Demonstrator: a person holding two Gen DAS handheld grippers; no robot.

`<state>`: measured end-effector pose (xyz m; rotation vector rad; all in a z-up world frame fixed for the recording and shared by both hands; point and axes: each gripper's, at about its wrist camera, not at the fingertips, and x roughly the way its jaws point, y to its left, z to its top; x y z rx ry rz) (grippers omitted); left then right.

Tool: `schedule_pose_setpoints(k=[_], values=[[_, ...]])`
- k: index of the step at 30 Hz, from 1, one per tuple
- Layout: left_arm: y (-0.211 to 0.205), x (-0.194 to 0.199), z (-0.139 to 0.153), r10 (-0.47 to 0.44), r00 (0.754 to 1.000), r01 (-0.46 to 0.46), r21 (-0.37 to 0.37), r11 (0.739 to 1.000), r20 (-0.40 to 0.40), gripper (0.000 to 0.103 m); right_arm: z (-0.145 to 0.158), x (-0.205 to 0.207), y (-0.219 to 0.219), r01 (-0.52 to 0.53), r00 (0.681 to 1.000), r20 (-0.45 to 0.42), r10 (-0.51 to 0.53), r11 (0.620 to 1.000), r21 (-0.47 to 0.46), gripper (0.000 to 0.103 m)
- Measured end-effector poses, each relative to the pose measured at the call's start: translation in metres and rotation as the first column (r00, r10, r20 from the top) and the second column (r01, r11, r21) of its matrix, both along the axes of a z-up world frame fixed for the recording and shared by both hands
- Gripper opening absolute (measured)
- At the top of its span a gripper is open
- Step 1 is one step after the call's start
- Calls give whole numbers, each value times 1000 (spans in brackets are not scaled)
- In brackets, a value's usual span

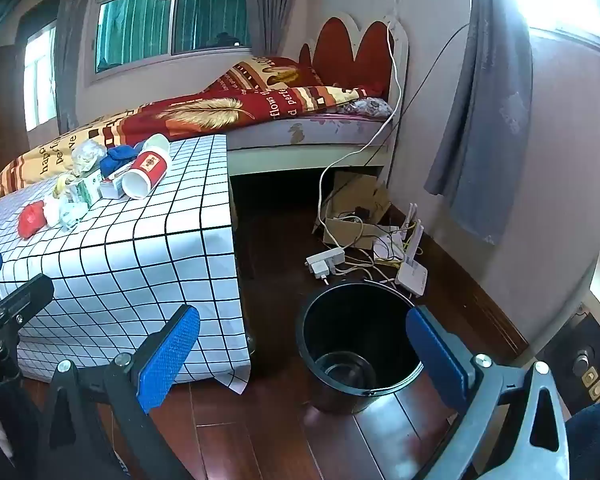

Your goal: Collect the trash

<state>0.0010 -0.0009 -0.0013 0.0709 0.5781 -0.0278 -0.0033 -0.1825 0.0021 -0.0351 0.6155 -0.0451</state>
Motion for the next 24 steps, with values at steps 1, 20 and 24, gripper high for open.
schedule_pose_setpoints(k=[1,20,24], values=[[-1,1,-1,-1,1000,1,-1,1000,-5,103,0,0,0,0,1000,2,0,1000,0,103],[4,-3,-4,12,1000,-12,-15,1000,0,103,0,1,4,-10,1000,2,10,1000,-2,103],[4,-6,-5,12,1000,-12,-16,1000,0,103,-1,2,6,-5,1000,4,5,1000,-4,103]])
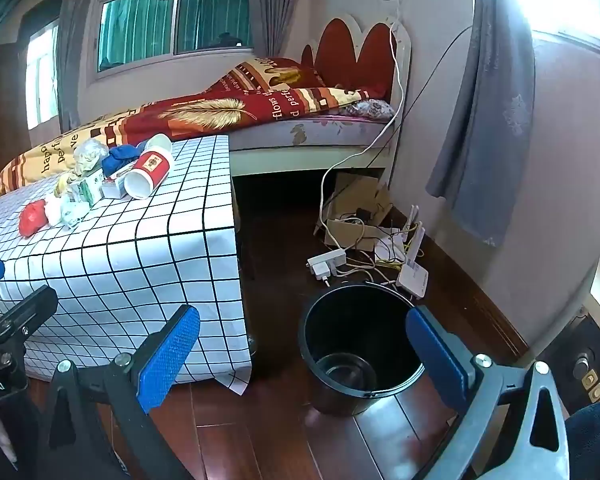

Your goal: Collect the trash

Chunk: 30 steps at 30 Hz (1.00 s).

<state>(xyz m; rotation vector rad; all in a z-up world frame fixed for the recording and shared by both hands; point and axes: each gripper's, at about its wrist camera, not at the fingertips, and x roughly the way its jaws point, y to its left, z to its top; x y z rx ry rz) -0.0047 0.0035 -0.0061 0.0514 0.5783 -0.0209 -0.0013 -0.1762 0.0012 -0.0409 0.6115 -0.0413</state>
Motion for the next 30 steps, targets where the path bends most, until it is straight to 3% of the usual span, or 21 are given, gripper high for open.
schedule_pose_setpoints(k=[30], values=[[1,1,0,-3,1000,3,-2,1000,-1,103,2,0,0,-11,1000,3,11,1000,-1,103]])
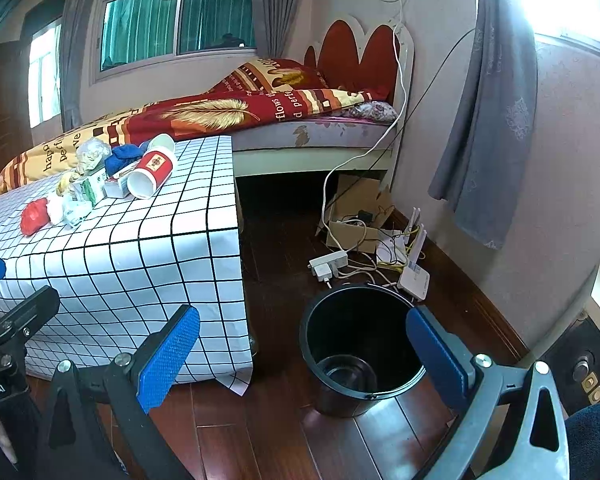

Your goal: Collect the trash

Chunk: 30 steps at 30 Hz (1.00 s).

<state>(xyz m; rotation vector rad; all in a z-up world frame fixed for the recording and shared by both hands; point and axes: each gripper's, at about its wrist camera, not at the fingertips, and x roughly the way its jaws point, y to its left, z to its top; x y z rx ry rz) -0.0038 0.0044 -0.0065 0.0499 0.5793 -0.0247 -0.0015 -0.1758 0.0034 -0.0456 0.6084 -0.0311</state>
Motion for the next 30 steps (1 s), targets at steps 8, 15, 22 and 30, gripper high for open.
schedule_pose_setpoints(k=[8,15,22,30], values=[[0,0,0,-2,1000,2,-1,1000,0,103,0,0,0,-1,1000,0,1,1000,0,103],[0,0,0,-1,1000,1,-3,1000,0,103,0,0,0,0,1000,0,0,1000,2,103],[0,0,0,0,1000,0,-1,1000,0,103,0,0,1,-3,1000,0,3,1000,1,103],[-3,1,1,1,1000,-1,0,1000,-4,103,0,0,2,-3,1000,-1,3,1000,1,103]])
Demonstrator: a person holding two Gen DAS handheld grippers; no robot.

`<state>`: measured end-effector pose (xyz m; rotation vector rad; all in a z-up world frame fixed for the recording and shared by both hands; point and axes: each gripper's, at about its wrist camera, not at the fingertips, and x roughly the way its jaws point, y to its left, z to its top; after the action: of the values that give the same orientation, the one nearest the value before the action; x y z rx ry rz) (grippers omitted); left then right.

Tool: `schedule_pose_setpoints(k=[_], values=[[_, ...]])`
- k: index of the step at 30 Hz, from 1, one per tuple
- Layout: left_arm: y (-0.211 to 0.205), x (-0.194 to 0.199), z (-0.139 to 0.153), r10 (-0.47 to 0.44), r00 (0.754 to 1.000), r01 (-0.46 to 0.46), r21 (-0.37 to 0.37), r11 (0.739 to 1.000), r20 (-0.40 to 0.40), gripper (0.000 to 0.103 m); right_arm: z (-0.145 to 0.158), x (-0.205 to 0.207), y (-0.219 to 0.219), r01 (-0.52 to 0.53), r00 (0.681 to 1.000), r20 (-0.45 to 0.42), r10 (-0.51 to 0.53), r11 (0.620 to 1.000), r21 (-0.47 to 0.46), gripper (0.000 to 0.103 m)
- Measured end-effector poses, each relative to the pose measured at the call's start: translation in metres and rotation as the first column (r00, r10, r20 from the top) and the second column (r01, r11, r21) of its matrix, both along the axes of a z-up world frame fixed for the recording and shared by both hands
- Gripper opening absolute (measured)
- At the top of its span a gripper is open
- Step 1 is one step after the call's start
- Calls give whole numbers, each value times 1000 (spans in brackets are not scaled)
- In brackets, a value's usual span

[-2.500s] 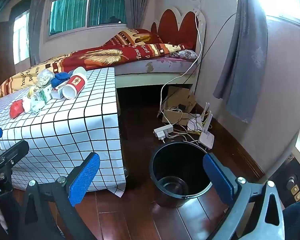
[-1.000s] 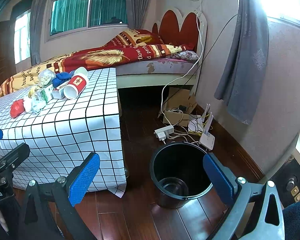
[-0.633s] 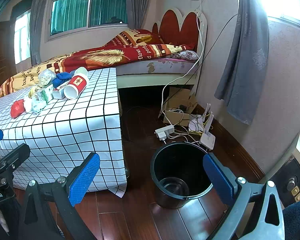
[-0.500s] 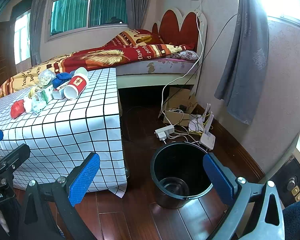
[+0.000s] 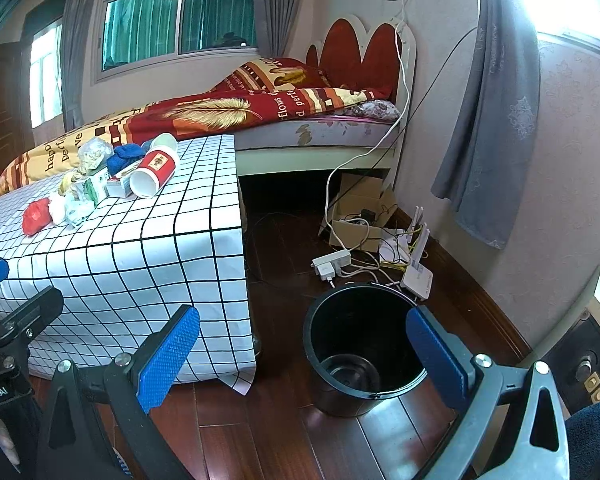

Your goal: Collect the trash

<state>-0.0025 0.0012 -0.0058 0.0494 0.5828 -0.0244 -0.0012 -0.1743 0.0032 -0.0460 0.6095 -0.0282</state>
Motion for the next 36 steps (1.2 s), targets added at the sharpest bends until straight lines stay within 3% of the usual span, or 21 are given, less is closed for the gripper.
schedule_pose_setpoints(k=[19,25,28,31,36], values=[[16,8,6,54,998,-54,15,998,20,103,3,4,10,-47,999,7,47,999,26,103],[48,19,15,129,989,-129,4,992,71,103,14,20,24,-134,991,16,133,990,44,103],[71,33,13,163,985,-163,8,987,49,103,16,37,35,-183,983,-2,184,982,52,103],[101,44,10,205,978,-205,-33,978,27,103,17,58,49,-216,976,-15,218,974,59,103],[148,55,5,317,947,-316,-17,949,49,103,8,105,85,-290,951,-82,298,953,90,103]])
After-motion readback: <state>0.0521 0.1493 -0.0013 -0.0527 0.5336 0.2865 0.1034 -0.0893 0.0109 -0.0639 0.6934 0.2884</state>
